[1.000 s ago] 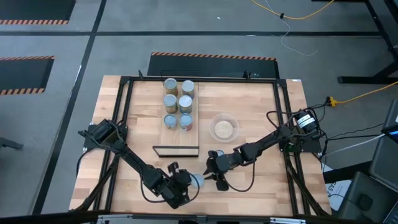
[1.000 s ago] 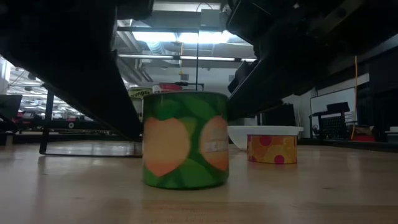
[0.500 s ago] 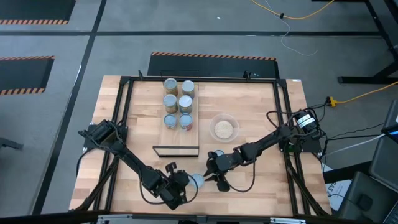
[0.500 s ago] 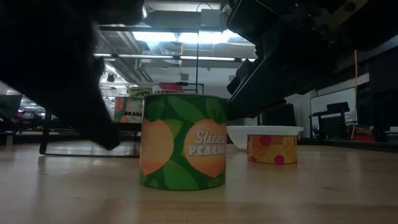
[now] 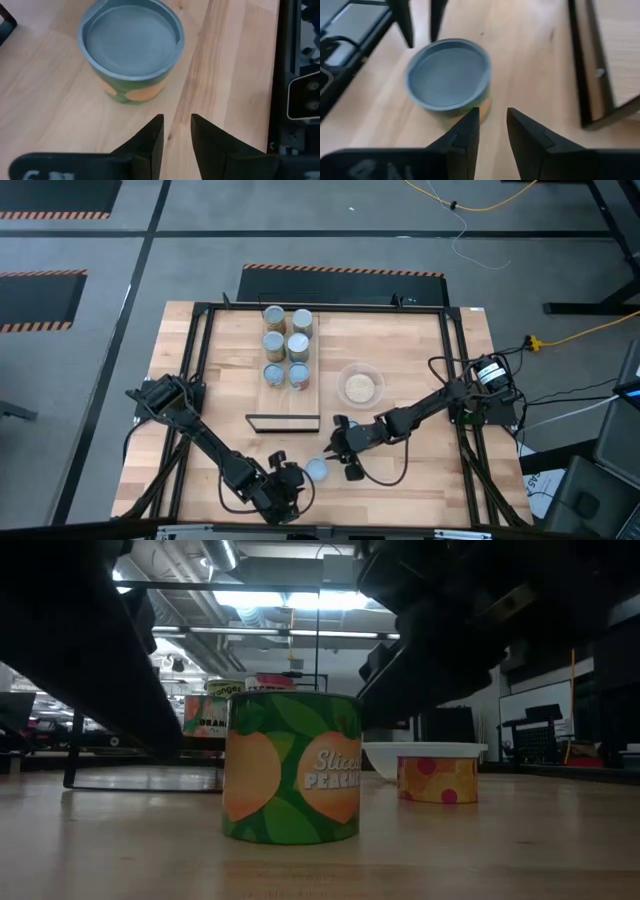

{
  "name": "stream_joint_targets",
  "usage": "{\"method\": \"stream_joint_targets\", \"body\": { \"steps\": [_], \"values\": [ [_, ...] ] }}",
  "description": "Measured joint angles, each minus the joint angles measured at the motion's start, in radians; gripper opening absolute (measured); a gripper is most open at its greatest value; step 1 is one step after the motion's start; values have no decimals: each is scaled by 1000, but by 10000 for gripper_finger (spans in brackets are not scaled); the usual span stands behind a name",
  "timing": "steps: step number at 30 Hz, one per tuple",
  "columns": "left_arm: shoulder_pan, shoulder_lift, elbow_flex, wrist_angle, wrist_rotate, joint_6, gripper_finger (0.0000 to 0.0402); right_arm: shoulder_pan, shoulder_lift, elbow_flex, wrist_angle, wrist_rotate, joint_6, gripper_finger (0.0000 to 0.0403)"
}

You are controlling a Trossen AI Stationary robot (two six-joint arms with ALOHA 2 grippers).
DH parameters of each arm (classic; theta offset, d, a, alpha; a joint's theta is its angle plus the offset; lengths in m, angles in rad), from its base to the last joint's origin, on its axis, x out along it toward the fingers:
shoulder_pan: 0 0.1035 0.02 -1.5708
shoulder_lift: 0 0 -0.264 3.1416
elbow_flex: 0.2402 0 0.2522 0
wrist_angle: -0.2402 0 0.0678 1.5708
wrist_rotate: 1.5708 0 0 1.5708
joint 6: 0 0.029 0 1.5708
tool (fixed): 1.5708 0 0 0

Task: Pick and place cans onto a shelf
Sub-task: Put the small canned peaches on the shelf

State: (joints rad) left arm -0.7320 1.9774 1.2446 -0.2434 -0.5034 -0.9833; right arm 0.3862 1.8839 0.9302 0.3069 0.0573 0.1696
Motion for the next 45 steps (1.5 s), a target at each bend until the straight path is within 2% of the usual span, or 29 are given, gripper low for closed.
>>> {"method": "stream_joint_targets", "body": {
  "steps": [8, 14, 29, 37, 40, 45],
  "values": [
    [31, 0, 0, 14, -2, 0, 90, 1, 0, 0, 0, 28, 8, 103],
    [52, 0, 0, 13, -4, 4, 90, 22, 0, 0, 0, -21, 9, 103],
    [54, 0, 0, -56, -42, 52, 90, 62, 0, 0, 3, -33, 10, 103],
    [30, -13, 0, -57, -2, 103, 90, 61, 0, 0, 3, -35, 7, 103],
    [13, -32, 0, -57, 20, 103, 90, 61, -3, 0, -1, -73, 7, 103],
    [-9, -77, 33, -57, 26, 129, 90, 61, -59, 0, -83, -104, 5, 103]
  ]
}}
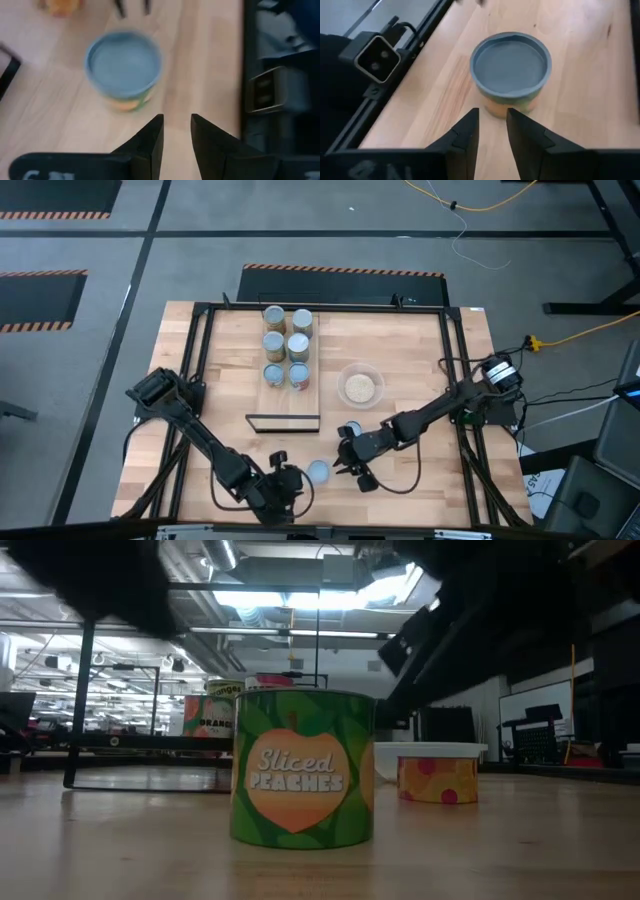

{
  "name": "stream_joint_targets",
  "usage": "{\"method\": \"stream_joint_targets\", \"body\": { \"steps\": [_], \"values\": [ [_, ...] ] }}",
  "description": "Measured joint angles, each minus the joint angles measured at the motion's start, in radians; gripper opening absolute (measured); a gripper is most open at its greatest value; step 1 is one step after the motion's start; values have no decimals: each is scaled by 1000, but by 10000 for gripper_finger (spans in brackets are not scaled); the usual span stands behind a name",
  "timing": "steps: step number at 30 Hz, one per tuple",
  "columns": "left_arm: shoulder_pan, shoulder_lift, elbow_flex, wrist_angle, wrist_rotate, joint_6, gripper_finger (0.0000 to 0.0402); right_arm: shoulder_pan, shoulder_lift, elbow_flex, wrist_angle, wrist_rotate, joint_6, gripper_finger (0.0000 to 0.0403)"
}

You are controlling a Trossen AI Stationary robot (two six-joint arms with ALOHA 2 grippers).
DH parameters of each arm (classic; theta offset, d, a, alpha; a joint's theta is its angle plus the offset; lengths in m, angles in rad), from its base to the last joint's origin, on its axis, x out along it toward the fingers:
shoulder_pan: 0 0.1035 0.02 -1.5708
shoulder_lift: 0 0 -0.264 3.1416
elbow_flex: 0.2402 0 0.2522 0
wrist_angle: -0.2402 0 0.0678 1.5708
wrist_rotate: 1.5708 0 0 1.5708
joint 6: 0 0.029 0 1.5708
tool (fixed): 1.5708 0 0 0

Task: Pick and place cans onto a shelf
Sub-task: Put the small canned peaches on the shelf

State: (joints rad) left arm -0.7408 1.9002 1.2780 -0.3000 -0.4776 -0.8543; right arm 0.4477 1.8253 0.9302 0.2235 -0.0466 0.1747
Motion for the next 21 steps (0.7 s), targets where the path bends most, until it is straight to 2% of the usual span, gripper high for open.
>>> {"method": "stream_joint_targets", "body": {
  "steps": [6, 12, 18, 21],
  "values": [
    [-3, -3, 134, 8, -18, 179, 90, 0, -127, 0, -171, 5, -19, 103],
    [33, -1, 223, 7, -43, 290, 90, 0, -264, 0, -392, 103, -53, 103],
    [69, -1, 242, 7, -43, 314, 90, 0, -357, 0, -573, 206, -47, 103],
    [78, -1, 242, 0, -43, 314, 90, 0, -369, 0, -599, 211, -23, 103]
  ]
}}
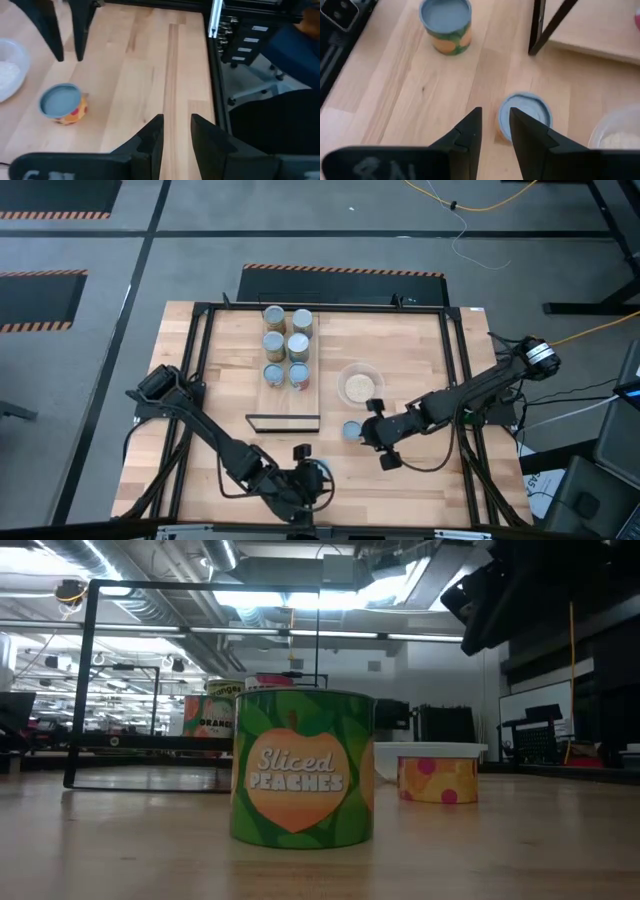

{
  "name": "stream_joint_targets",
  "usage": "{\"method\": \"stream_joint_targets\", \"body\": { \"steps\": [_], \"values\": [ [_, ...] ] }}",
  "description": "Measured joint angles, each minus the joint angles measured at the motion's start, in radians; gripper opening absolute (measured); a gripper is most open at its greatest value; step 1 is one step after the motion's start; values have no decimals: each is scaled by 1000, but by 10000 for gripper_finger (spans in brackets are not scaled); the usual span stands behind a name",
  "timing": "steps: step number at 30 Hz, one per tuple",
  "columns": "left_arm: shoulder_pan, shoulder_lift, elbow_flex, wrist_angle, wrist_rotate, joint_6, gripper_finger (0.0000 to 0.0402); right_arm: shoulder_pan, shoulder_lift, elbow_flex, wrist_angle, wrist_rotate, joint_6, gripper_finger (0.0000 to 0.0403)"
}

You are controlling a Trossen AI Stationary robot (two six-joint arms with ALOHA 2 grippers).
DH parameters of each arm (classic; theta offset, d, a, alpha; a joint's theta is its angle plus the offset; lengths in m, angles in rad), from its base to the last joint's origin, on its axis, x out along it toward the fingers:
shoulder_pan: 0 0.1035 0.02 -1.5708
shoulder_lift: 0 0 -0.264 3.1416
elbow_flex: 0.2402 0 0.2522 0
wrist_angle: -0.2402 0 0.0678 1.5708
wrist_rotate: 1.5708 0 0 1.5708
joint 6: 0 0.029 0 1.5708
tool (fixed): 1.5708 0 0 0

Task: Pick and place cans onto a shelf
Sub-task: Put the small canned peaches on the shelf

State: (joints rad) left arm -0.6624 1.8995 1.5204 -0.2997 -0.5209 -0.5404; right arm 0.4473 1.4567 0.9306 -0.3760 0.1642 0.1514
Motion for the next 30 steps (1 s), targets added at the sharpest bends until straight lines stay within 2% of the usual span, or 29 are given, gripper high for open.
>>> {"method": "stream_joint_targets", "body": {
  "steps": [20, 30],
  "values": [
    [4, 138, 0, -27, 28, -30, 90, 0, 0, 0, -1, 0, 4, 103],
    [6, 143, 0, -100, 35, -34, 90, 0, 0, 0, 0, 1, 5, 103]
  ]
}}
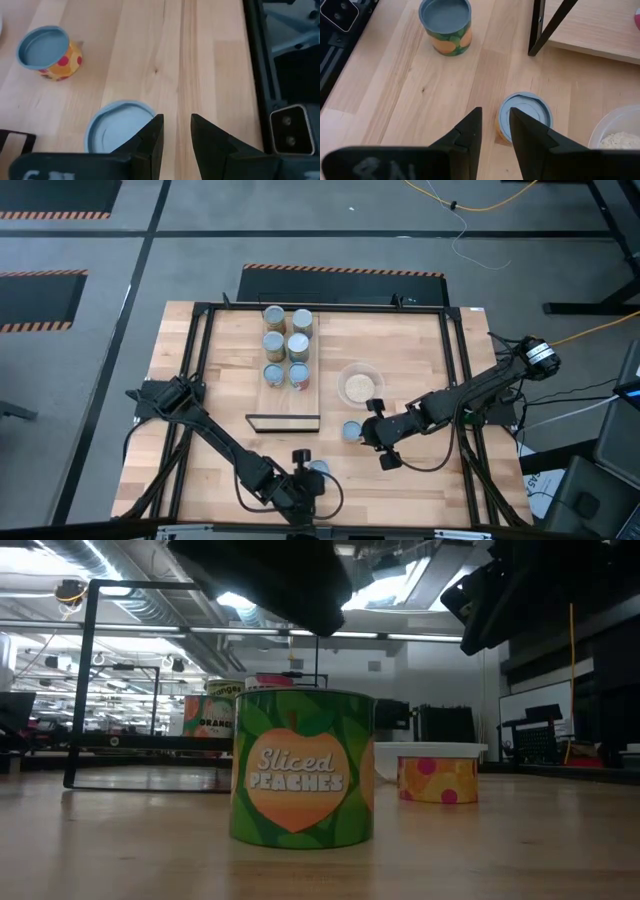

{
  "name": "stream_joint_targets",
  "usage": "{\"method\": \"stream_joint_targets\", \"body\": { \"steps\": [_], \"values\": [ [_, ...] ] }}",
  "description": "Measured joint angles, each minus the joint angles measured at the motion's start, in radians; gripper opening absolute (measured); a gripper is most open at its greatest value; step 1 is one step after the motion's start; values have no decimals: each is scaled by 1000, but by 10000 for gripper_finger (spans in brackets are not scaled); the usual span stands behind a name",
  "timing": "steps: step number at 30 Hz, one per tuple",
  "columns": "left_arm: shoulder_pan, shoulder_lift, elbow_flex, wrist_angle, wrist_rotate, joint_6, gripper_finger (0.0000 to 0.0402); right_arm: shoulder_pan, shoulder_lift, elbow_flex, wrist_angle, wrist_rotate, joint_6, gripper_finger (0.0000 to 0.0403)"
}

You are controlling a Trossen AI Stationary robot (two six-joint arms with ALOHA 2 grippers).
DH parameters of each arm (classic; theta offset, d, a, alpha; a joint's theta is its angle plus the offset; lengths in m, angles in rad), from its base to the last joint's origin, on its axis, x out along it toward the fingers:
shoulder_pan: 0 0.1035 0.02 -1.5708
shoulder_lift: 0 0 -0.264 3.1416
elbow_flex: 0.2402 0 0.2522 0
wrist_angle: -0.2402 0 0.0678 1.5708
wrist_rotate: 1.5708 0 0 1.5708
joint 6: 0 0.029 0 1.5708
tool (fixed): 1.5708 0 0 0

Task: Pick and place cans onto a shelf
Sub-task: Put the small canned peaches on the shelf

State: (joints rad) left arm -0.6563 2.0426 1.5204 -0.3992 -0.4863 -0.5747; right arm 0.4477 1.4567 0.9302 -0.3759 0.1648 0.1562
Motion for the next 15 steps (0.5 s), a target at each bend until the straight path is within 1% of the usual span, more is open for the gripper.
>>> {"method": "stream_joint_targets", "body": {
  "steps": [15],
  "values": [
    [9, 23, -1, -32, -1, 1, 90, 0, 0, 0, 0, 0, 0, 103]
  ]
}}
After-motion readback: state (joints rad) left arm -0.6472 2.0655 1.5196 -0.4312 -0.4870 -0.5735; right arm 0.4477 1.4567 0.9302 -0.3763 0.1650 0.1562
